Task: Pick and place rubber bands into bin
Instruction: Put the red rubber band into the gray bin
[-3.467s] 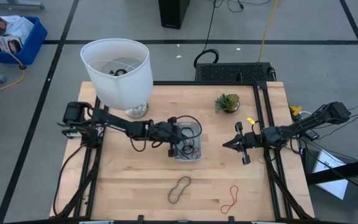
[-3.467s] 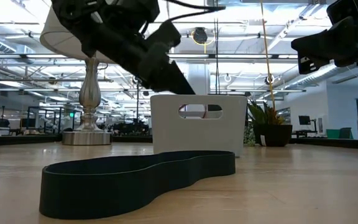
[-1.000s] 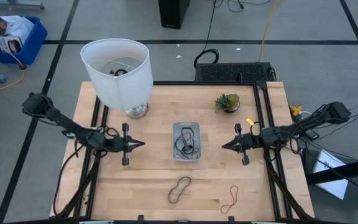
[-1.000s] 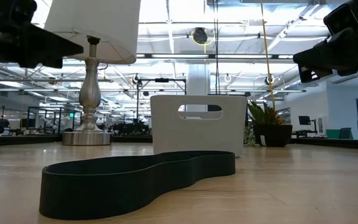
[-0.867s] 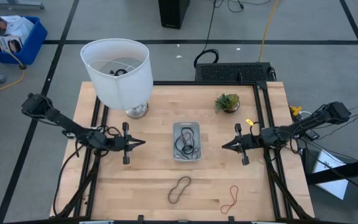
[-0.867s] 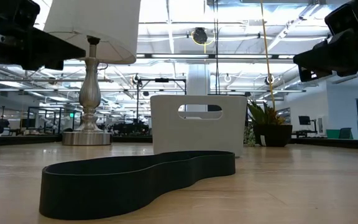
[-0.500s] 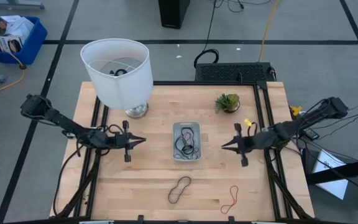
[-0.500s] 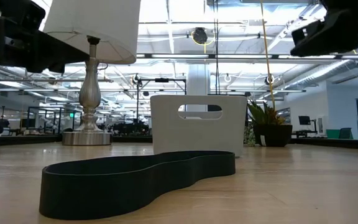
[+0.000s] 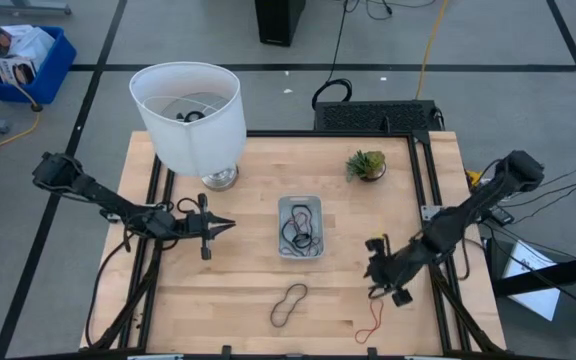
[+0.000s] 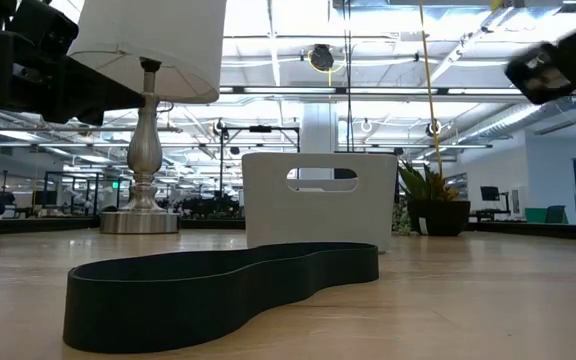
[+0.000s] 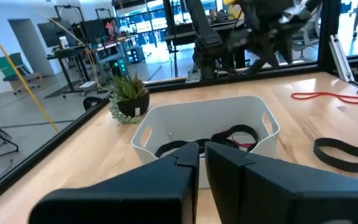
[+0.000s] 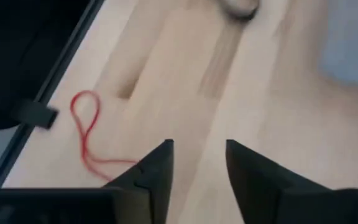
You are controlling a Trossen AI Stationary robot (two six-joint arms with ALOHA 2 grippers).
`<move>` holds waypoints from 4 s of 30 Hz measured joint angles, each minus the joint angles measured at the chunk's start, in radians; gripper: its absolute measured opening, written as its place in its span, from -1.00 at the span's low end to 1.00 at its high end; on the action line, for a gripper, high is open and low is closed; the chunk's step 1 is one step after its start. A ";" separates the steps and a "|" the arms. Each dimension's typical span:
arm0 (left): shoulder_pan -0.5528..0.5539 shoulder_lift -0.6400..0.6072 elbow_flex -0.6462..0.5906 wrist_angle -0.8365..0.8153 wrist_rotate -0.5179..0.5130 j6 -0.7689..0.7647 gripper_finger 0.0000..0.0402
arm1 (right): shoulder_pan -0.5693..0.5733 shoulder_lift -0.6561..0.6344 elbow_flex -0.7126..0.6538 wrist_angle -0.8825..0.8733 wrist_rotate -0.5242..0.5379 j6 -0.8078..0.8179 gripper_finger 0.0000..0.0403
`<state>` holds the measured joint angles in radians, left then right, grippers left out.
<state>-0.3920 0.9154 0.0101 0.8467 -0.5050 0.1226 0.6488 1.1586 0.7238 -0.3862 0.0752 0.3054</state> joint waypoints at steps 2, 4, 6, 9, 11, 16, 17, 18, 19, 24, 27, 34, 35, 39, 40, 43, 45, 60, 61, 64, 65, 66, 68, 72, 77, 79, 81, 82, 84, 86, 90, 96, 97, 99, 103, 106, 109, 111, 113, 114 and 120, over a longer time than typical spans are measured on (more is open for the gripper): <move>0.000 0.000 0.000 0.000 -0.001 -0.008 -0.80 | 0.032 0.049 0.001 0.016 -0.019 0.030 -0.21; 0.000 0.000 0.000 0.000 -0.001 -0.026 -0.80 | 0.067 0.098 0.002 0.035 -0.028 0.058 -0.12; 0.000 0.000 0.000 0.000 -0.001 -0.047 -0.79 | 0.104 0.144 0.002 0.062 -0.042 0.077 -0.04; 0.000 0.000 0.000 0.000 -0.001 -0.074 -0.79 | 0.158 0.193 0.002 0.121 -0.054 0.099 0.05; 0.000 0.000 0.000 0.000 -0.001 -0.083 -0.79 | 0.191 0.223 0.002 0.153 -0.054 0.102 0.09; 0.000 0.000 0.000 0.000 -0.002 -0.088 -0.79 | 0.246 0.298 0.003 0.239 -0.049 0.044 0.12; 0.000 0.000 0.000 0.001 -0.002 -0.089 -0.79 | 0.253 0.316 0.003 0.246 -0.046 0.030 0.12; 0.000 0.000 0.000 0.000 -0.002 -0.094 -0.79 | 0.258 0.334 0.003 0.248 -0.035 0.020 0.12; 0.000 0.000 0.000 0.001 -0.002 -0.099 -0.79 | 0.262 0.351 0.003 0.246 -0.027 0.011 0.12; 0.000 0.000 0.000 0.000 -0.002 -0.114 -0.79 | 0.277 0.425 0.007 0.254 0.008 -0.037 0.11; 0.000 0.000 0.000 -0.007 -0.003 -0.127 -0.79 | 0.282 0.457 0.011 0.262 0.017 -0.065 0.11; 0.000 0.000 0.000 -0.032 -0.003 -0.136 -0.79 | 0.283 0.510 0.012 0.246 0.004 -0.085 0.10; 0.000 0.000 0.000 -0.034 -0.003 -0.136 -0.79 | 0.283 0.513 0.012 0.246 0.003 -0.087 0.10; 0.000 0.000 0.000 -0.037 -0.003 -0.141 -0.79 | 0.283 0.517 0.011 0.259 0.003 -0.090 0.00; 0.000 0.000 0.000 -0.037 -0.003 -0.144 -0.79 | 0.283 0.518 0.011 0.262 0.003 -0.090 -0.05; 0.000 0.000 0.000 -0.051 -0.003 -0.152 -0.79 | 0.283 0.520 0.010 0.270 0.000 -0.083 -0.26; 0.000 0.000 0.000 -0.065 -0.003 -0.159 -0.79 | 0.283 0.521 0.010 0.277 -0.012 -0.081 -0.43; 0.000 0.000 0.000 -0.074 -0.003 -0.177 -0.79 | 0.261 0.456 0.004 0.354 0.011 -0.040 -1.00; 0.000 0.000 0.000 -0.074 -0.002 -0.177 -0.79 | 0.259 0.429 0.003 0.344 0.045 -0.041 -1.00; 0.000 0.000 0.000 -0.074 -0.003 -0.178 -0.79 | 0.255 0.339 0.004 0.341 0.133 -0.053 -1.00; 0.000 0.000 0.000 -0.074 -0.002 -0.178 -0.79 | 0.257 0.308 0.005 0.336 0.145 -0.063 -1.00; 0.000 0.000 0.000 -0.075 -0.002 -0.177 -0.79 | 0.259 0.279 0.005 0.330 0.157 -0.076 -1.00; 0.000 0.000 0.000 -0.076 -0.002 -0.175 -0.79 | 0.258 0.227 0.020 0.294 0.193 -0.101 -1.00; 0.000 0.000 0.001 -0.089 -0.002 -0.177 -0.79 | 0.253 0.152 0.088 0.190 0.277 -0.159 -1.00; 0.000 0.000 0.001 -0.088 -0.002 -0.177 -0.79 | 0.219 0.082 0.168 0.133 0.359 -0.224 -1.00; 0.000 0.000 0.001 -0.088 -0.002 -0.177 -0.79 | 0.200 0.051 0.188 0.129 0.397 -0.244 -1.00; 0.000 0.000 0.001 -0.087 -0.002 -0.177 -0.79 | 0.176 0.022 0.200 0.132 0.421 -0.256 -1.00; 0.000 0.000 0.001 -0.088 -0.002 -0.177 -0.79 | 0.160 0.005 0.202 0.134 0.426 -0.262 -1.00; 0.000 0.000 0.001 -0.088 -0.002 -0.176 -0.79 | 0.125 -0.023 0.202 0.131 0.430 -0.268 -1.00; 0.000 0.000 0.001 -0.087 -0.002 -0.171 -0.79 | 0.087 -0.040 0.202 0.122 0.446 -0.269 -1.00; 0.000 0.000 0.001 -0.087 -0.002 -0.156 -0.79 | 0.016 -0.045 0.196 0.116 0.449 -0.323 -1.00; 0.000 0.000 0.001 -0.087 -0.002 -0.157 -0.79 | -0.091 -0.045 0.103 0.288 0.430 -0.432 -1.00; 0.000 0.000 0.001 -0.087 -0.002 -0.157 -0.79 | -0.116 -0.045 0.086 0.324 0.398 -0.447 -1.00; 0.000 0.000 0.001 -0.087 -0.003 -0.157 -0.79 | -0.173 -0.045 0.059 0.378 0.324 -0.463 -1.00; 0.000 0.000 0.001 -0.087 -0.002 -0.152 -0.79 | -0.302 -0.035 0.042 0.439 0.199 -0.472 -1.00; 0.000 0.000 0.001 -0.087 -0.002 -0.144 -0.79 | -0.389 -0.016 0.042 0.469 0.109 -0.478 -1.00; 0.000 0.000 0.001 -0.086 -0.002 -0.144 -0.79 | -0.463 0.016 0.042 0.492 0.028 -0.492 -1.00; 0.000 0.000 0.001 -0.085 -0.002 -0.144 -0.79 | -0.506 0.042 0.042 0.501 -0.006 -0.500 -1.00; 0.000 0.000 0.001 -0.085 -0.002 -0.144 -0.79 | -0.541 0.070 0.042 0.505 -0.029 -0.499 -1.00; 0.000 0.000 0.001 -0.084 -0.002 -0.144 -0.79 | -0.556 0.086 0.042 0.508 -0.030 -0.498 -1.00; 0.000 0.000 0.001 -0.083 -0.003 -0.140 -0.79 | -0.611 0.208 0.042 0.591 -0.082 -0.497 -1.00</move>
<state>-0.3920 0.9154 0.0109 0.7635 -0.5075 -0.0174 0.0382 1.3663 0.7654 0.2043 -0.0067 -0.1917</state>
